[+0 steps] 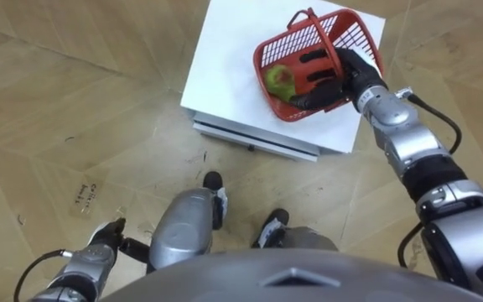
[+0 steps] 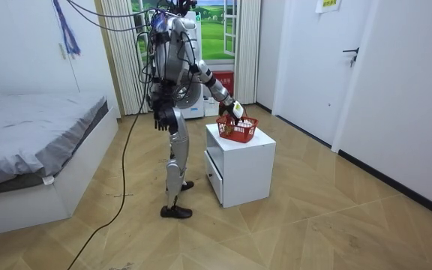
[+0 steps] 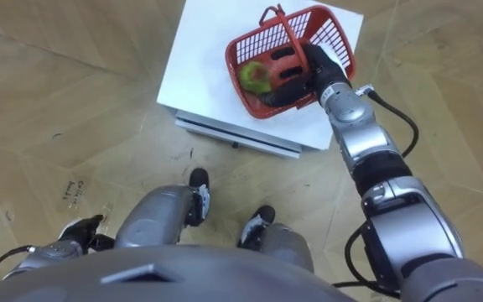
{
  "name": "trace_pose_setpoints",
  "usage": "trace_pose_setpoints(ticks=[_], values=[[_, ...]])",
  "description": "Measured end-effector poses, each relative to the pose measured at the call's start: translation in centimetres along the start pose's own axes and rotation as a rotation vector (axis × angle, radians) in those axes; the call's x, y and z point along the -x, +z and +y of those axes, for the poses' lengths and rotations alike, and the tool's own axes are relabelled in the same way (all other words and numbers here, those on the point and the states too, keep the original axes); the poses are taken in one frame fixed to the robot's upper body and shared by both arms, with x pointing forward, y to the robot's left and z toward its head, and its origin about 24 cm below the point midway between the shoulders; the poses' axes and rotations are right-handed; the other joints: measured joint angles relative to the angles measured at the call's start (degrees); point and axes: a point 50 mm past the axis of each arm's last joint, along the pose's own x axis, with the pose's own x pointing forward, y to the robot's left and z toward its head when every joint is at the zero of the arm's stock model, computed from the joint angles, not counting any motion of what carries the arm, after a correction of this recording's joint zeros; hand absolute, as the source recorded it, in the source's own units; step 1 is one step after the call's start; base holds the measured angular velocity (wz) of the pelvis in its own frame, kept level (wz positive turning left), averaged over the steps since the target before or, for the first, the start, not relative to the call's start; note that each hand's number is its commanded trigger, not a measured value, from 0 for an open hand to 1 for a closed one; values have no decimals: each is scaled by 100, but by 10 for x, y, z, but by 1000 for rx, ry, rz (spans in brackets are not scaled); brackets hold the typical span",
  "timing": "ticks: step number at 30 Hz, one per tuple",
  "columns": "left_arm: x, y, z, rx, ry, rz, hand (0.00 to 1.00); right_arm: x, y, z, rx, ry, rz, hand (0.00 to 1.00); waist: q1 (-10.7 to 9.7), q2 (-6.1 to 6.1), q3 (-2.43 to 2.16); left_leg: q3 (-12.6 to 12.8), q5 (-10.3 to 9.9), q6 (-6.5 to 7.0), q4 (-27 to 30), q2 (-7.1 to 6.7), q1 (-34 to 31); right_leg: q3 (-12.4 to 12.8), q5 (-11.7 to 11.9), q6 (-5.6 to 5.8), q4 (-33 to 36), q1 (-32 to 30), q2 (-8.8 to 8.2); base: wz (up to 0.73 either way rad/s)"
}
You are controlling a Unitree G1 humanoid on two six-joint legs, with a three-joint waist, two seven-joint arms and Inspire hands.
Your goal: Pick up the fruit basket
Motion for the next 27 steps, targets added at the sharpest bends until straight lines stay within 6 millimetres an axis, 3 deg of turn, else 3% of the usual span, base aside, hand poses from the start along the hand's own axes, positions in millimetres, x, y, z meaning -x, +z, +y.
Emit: trace_pose_setpoints(ticks=[7,12,13,15,19,20,27], values=[[1,-3,3,13,26,2,0,8,9,-7,-8,-46,-77,0,-174,-24,-17,27,-1,0,-7,0,169,36,0,0,-7,155,-2,-3],[2,-10,7,55,48,16,0,25,9,-18,-15,-93,-140,0,-356,-88,-66,142,-1,0,-118,-12,470,215,1,1,-50,323,-3,-10],[3,-15,9,76,59,24,0,31,5,-21,-31,-116,-147,0,-447,-129,-107,165,-3,-3,-182,-21,563,234,1,2,-119,419,-1,-7],[4,-17,11,108,77,24,0,40,-2,-25,-52,-148,-146,0,-545,-150,-129,221,-19,-20,-224,-13,712,294,4,5,-137,529,6,-14],[4,-20,12,127,100,16,0,56,-21,-35,-67,-210,-109,0,-811,-60,-155,316,-47,-40,-281,0,1002,424,7,6,-189,785,28,-16],[4,-19,11,139,107,13,0,62,-24,-37,-60,-225,-111,0,-823,-16,-176,387,-52,-47,-312,12,1065,499,13,-3,-189,787,32,-28],[5,-19,14,234,133,3,0,83,-44,-60,9,-330,-50,0,-1011,176,-200,627,-75,-92,-503,28,1491,729,13,-8,-195,983,36,-20]])
